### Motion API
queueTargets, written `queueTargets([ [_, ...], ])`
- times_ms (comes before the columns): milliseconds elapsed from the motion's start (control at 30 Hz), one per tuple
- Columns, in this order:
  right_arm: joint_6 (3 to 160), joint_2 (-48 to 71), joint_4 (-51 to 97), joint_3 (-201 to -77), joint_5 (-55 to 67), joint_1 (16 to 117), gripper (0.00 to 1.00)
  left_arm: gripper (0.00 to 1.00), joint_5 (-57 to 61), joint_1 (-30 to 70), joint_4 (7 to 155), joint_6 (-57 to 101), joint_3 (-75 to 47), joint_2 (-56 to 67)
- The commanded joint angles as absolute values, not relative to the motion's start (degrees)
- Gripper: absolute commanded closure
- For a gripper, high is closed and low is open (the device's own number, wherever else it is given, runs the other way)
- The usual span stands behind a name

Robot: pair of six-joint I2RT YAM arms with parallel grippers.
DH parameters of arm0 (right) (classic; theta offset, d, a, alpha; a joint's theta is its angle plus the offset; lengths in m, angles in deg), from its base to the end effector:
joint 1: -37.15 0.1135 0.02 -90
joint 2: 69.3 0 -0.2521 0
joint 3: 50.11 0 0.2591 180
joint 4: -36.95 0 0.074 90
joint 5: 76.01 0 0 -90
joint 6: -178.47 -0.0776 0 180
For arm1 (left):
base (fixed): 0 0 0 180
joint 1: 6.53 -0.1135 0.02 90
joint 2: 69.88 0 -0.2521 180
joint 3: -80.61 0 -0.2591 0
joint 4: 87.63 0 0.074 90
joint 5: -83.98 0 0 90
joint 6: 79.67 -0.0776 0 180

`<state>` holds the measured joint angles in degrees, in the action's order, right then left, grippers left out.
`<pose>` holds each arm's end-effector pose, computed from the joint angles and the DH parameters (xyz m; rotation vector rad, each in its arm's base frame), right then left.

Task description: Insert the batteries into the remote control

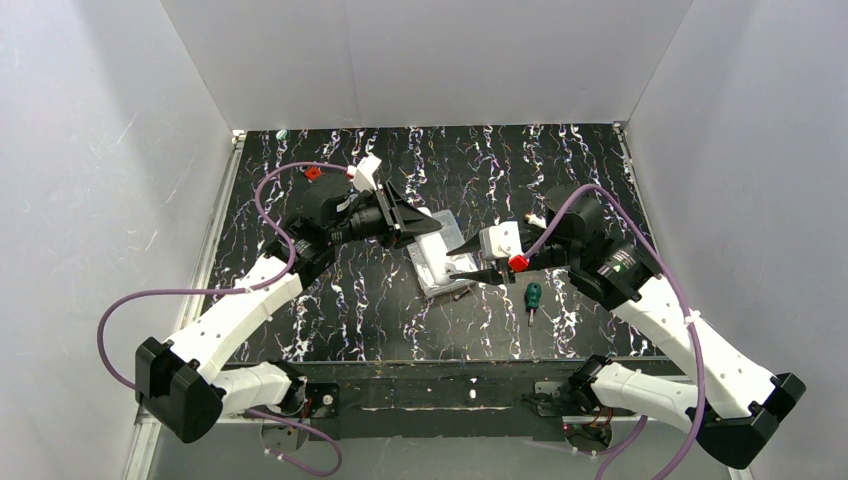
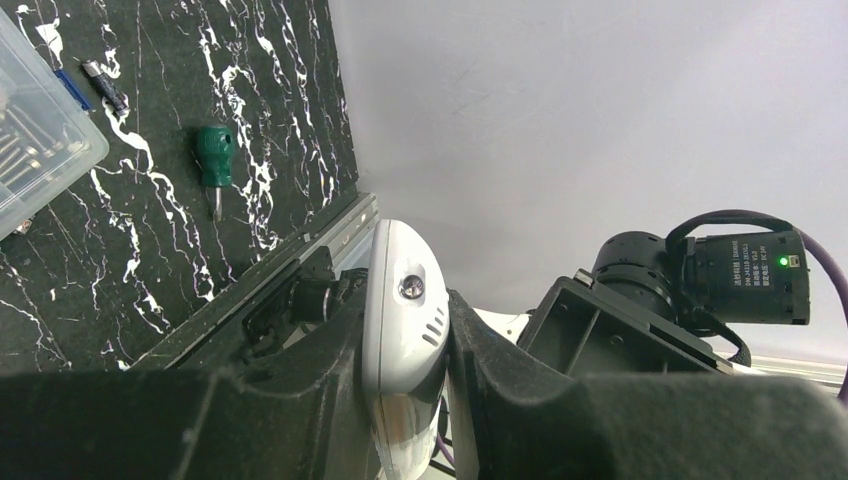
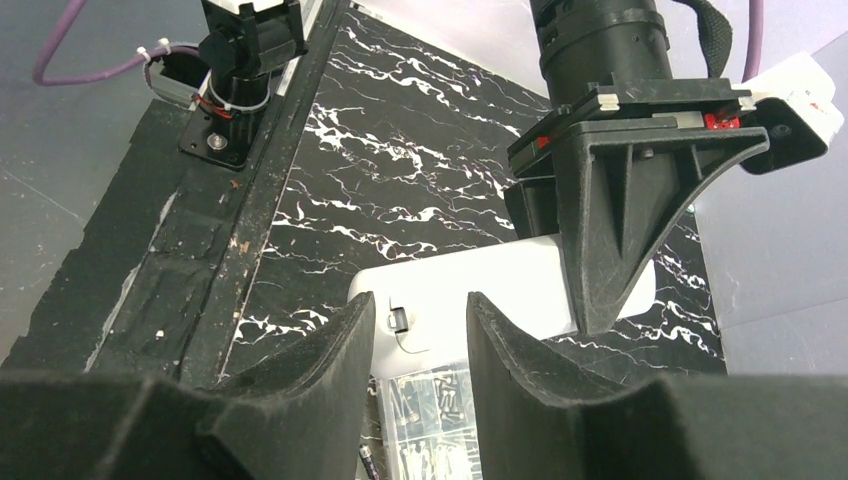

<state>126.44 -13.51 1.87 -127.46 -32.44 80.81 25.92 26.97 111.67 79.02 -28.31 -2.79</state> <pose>0.1371 0.2086 0.3874 -1.5520 0.9146 0.7978 0.2348 -0.2047 0.4190 0.1509 1.4595 -1.8327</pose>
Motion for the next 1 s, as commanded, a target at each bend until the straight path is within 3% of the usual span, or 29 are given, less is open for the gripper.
queueTargets([
  [0,127.3,-13.0,3.7,-127.9,-31.7,81.2,0.54,1.0,27.5,27.3,115.0,79.2,-26.6,-3.5],
  [967,127.5,-12.9,2.6,-126.0,-31.7,81.2,0.54,1.0,28.1,27.2,115.8,80.1,-26.6,-3.7],
])
